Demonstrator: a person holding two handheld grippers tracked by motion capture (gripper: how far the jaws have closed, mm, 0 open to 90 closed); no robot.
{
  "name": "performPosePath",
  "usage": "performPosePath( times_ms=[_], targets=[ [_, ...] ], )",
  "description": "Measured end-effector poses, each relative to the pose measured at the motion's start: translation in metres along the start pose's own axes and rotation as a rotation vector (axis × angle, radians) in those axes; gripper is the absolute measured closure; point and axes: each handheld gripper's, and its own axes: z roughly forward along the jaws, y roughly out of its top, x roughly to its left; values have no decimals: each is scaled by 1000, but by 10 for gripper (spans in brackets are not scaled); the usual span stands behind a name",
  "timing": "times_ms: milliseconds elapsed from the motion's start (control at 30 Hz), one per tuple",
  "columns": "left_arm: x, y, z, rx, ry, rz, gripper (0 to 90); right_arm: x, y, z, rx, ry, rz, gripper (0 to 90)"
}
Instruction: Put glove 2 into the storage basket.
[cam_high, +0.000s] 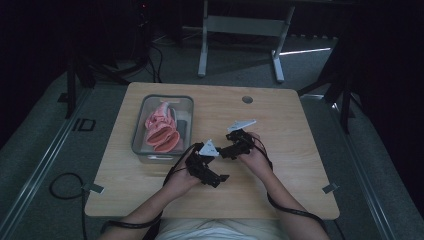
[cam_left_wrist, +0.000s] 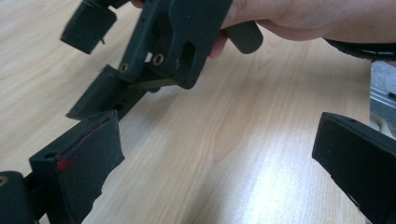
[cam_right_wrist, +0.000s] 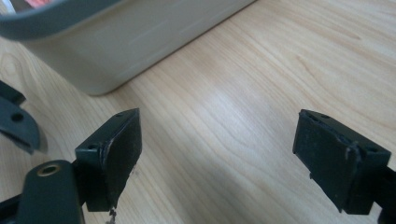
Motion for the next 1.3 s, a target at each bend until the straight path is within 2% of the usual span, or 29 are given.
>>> performPosePath(
  times_ms=[100, 267, 600, 867, 1133, 1300],
  targets=[
    [-5, -5, 6, 15, 10, 26, 12, 0, -5, -1, -5, -4, -2, 151],
    [-9, -15, 14, 32, 2, 40, 12, -1, -15, -4, -11, -7, 8, 151],
    [-12, -29, 20, 44, -4, 37, 12, -3, -32, -10, -33, -35, 2, 147],
    [-12, -36, 20, 48, 2, 36, 12, -4, -48, -17, -25, -51, -9, 145],
    [-14, -40, 19, 49, 40, 46, 12, -5, -61, -22, -26, -55, -6, 145],
    [-16, -45, 20, 64, 53, 80, 12, -7, -68, -25, -48, -61, -2, 145]
  ],
)
